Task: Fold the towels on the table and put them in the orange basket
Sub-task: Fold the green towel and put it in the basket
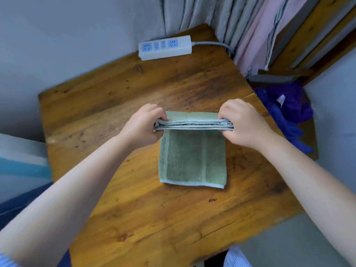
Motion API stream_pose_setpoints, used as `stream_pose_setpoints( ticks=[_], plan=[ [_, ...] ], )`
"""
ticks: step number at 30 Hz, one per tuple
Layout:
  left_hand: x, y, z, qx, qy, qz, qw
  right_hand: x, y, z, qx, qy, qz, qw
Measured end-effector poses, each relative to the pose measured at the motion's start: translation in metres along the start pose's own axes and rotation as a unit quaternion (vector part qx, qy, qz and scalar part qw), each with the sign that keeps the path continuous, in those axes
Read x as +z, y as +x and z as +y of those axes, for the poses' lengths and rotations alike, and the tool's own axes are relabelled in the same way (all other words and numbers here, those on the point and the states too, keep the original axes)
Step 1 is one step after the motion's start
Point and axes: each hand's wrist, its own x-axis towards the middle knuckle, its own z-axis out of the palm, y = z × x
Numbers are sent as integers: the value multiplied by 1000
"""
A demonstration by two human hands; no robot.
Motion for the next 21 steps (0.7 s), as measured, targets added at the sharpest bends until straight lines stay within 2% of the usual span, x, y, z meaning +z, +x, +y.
stream_pose_setpoints(
  ticks=[4, 7, 18, 21],
  plan=[
    [11, -40, 7, 99, 5, -41, 994, 16, -44, -21, 18, -9, -48, 999],
    [22, -60, 10, 132, 25, -62, 989, 29, -67, -33, 25, -21, -61, 998],
    [68, -109, 9, 135, 65, -53, 987, 76, -114, -52, 17, -48, -39, 998],
    [76, -118, 6, 126, 80, -75, 986, 86, -120, -53, 37, -44, -67, 996]
  ],
)
